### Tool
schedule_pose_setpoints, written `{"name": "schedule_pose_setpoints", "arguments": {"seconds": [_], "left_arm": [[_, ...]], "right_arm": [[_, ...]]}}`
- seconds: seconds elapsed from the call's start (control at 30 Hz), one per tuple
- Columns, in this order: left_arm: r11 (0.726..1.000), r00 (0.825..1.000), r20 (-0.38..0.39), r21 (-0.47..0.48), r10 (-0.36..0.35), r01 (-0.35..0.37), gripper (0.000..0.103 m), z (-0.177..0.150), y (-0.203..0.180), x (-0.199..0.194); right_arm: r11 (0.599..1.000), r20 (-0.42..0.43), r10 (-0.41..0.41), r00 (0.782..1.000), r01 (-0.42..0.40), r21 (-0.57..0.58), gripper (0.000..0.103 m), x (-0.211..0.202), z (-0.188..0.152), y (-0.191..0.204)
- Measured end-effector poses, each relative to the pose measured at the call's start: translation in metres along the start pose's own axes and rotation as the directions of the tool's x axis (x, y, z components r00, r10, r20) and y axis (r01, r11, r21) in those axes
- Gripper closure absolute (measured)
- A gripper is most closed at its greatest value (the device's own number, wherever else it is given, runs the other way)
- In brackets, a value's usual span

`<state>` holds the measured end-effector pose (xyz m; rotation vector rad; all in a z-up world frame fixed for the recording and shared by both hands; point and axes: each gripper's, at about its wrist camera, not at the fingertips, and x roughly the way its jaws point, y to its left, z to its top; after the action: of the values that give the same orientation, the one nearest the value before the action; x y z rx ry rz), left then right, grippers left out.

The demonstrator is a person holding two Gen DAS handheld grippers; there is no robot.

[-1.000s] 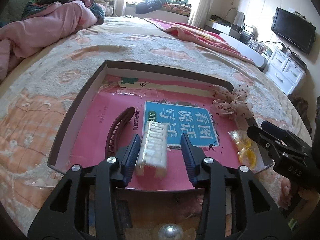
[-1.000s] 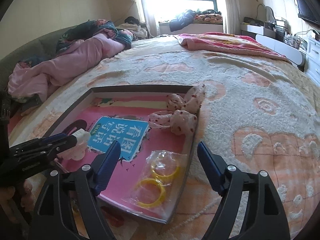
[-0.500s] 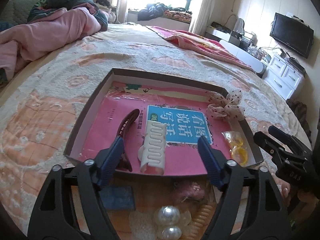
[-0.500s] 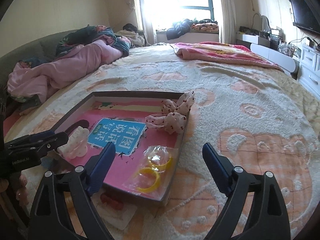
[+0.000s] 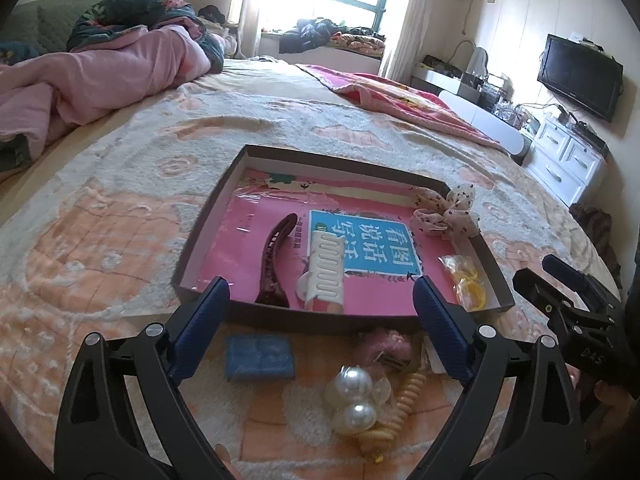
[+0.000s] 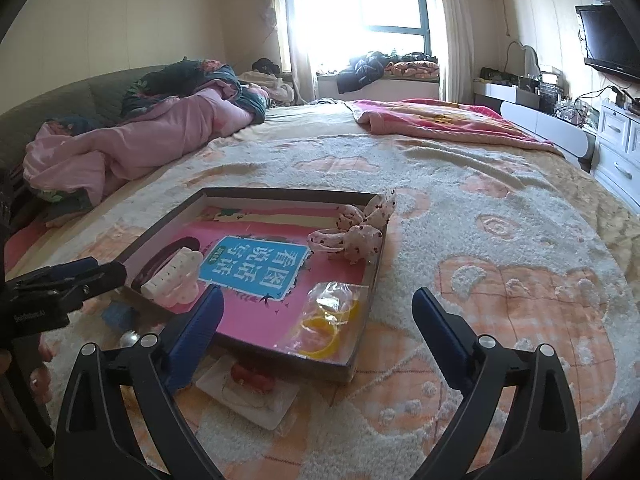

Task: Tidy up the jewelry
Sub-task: 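Open and lift both tools away from the box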

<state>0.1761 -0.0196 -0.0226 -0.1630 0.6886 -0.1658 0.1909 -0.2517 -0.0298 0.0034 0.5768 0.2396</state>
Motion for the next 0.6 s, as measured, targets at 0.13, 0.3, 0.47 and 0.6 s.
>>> {"name": "schedule_pose_setpoints", "arguments": {"seconds": [0.13, 0.3, 0.47, 0.6], "left_arm": [[1.0, 1.0, 0.008, -0.01, 0.006, -0.006, 0.019, -0.001, 0.009, -0.007], [1.0, 1.0, 0.013, -0.025, 0.017, -0.017, 0.019, -0.004, 0.019, -0.015], [0.999, 0.999, 0.016, -0.033, 0.031, -0.031, 0.019, -0.007, 0.027, -0.022], [0.999, 0.999, 0.012, -0.032, 0.044, -0.044, 0.019, -0.011, 0.033, -0.026]], "right_arm": [[1.0, 0.005, 0.003, 1.0, -0.003, -0.001, 0.011, -0.007, -0.004, 0.0], [1.0, 0.013, 0.01, 1.0, -0.01, -0.004, 0.011, -0.014, -0.007, 0.005], [1.0, 0.01, 0.024, 1.0, -0.024, -0.018, 0.011, -0.018, -0.011, 0.012], [0.999, 0.003, 0.043, 0.999, -0.043, -0.03, 0.01, -0.019, -0.013, 0.02]]}}
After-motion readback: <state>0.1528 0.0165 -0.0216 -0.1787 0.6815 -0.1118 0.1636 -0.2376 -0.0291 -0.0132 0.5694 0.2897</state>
